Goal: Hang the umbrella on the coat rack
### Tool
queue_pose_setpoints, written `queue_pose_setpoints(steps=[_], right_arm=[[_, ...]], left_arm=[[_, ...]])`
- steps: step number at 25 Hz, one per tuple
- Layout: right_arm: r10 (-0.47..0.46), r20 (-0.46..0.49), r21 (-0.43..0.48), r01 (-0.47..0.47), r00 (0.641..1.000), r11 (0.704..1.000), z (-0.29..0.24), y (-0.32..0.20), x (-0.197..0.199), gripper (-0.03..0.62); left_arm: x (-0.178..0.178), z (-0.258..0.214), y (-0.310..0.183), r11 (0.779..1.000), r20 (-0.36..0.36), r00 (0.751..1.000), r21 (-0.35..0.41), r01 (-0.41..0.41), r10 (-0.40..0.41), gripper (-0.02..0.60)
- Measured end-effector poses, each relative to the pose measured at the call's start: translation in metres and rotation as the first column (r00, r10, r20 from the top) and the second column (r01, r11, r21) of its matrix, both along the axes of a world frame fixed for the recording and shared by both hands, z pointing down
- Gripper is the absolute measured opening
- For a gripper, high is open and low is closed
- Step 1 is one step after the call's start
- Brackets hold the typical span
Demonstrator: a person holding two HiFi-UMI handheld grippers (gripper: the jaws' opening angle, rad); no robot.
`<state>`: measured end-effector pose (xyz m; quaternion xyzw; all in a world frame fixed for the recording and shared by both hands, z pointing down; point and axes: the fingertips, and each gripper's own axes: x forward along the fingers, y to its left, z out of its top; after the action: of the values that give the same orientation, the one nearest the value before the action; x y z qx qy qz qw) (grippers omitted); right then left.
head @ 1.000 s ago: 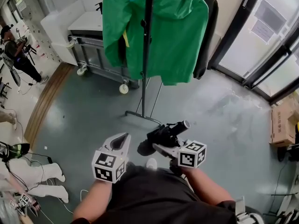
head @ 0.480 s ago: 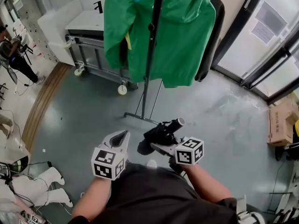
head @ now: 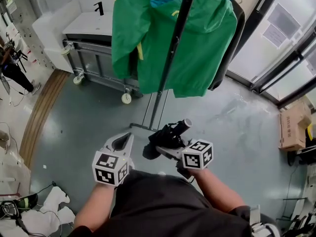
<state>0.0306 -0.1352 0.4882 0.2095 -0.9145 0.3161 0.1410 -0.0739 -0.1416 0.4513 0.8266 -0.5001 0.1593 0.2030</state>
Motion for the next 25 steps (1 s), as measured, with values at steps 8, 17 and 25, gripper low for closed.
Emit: queue_pose_setpoints(steps=[8, 17, 25], right_arm=[[0.012, -0.012, 0.003, -0.012, 1.0, 1.0, 0.001, -0.04, -0.027, 0.229], [0.015, -0.021, 0.003, -0.015, 1.0, 1.0, 0.002, -0.073, -0.048, 0.229], [0.052, -0.036, 0.01, -0.052, 0.998, 0.999, 0.003, -0.109, -0.053, 0.229]], left_arm=[[-0.029, 0.004, -0.028, 1.0, -0.018, 1.0, -0.003, 0.006, -0.006, 0.015], [-0.056, 0.008, -0.045, 0.999, -0.032, 0.999, -0.007, 0.033, -0.033, 0.015], [-0.073, 0.011, -0.048, 0.998, -0.044, 0.998, -0.013, 0.053, -0.054, 0.015]])
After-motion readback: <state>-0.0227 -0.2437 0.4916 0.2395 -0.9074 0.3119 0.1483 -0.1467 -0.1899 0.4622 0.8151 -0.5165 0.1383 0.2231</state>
